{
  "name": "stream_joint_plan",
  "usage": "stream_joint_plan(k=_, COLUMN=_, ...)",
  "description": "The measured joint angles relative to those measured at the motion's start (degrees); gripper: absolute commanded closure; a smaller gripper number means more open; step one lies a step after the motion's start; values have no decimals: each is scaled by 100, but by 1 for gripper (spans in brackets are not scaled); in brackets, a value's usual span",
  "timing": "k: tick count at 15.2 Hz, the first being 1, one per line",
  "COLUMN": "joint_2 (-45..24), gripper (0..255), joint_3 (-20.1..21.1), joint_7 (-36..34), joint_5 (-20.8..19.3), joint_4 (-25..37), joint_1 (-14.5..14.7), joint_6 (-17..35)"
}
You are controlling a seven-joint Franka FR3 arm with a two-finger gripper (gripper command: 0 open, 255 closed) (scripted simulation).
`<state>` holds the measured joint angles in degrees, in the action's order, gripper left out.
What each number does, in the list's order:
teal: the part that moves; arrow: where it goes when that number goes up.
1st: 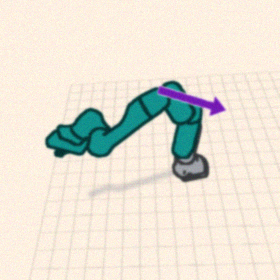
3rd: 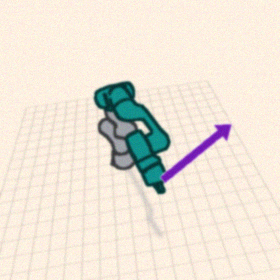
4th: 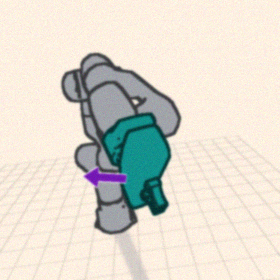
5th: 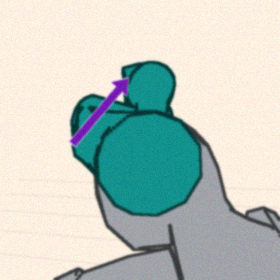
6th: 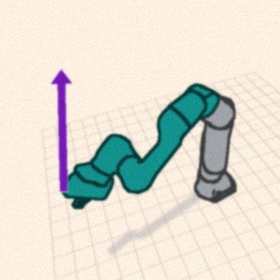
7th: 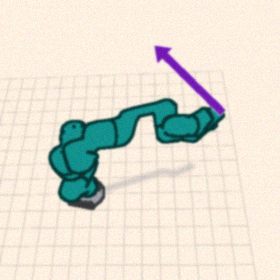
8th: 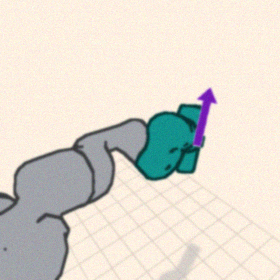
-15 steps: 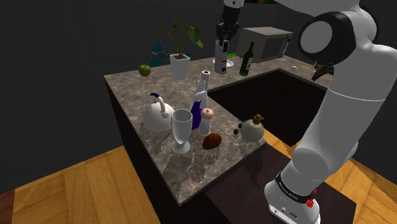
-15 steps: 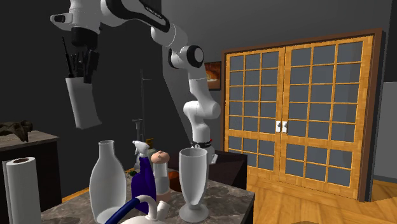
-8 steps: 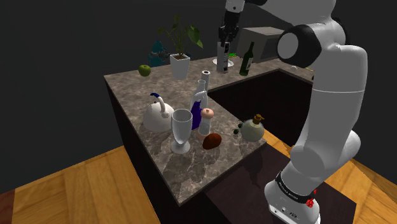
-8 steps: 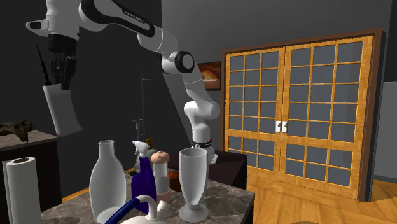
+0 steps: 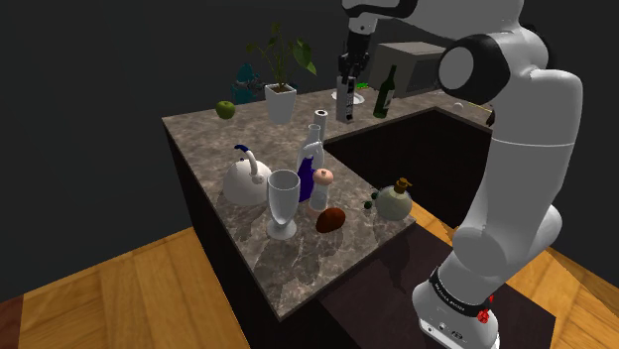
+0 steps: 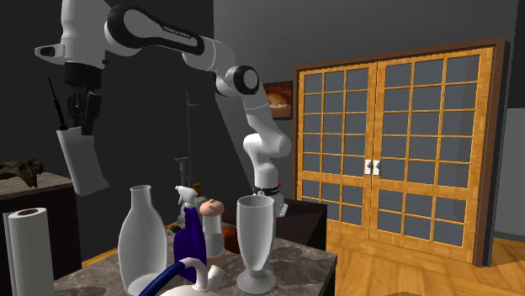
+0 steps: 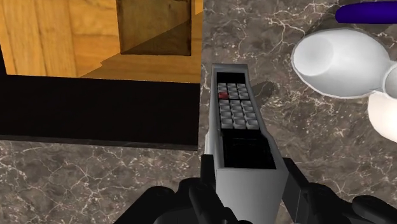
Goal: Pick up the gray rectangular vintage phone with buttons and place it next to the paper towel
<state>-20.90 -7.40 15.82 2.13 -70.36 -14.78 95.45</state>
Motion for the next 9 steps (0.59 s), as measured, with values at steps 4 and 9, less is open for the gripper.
stream_joint_plan(k=4, joint_2=100, gripper=255, joint_3=0, joint_7=1, joint_5=-11, joint_4=-446, joint_1=16, joint_6=348)
stream_joint_plan(k=9, joint_2=156, gripper=255, joint_3=0, joint_7=9, joint_5=-16, joint_4=-932, joint_1=24, joint_6=777)
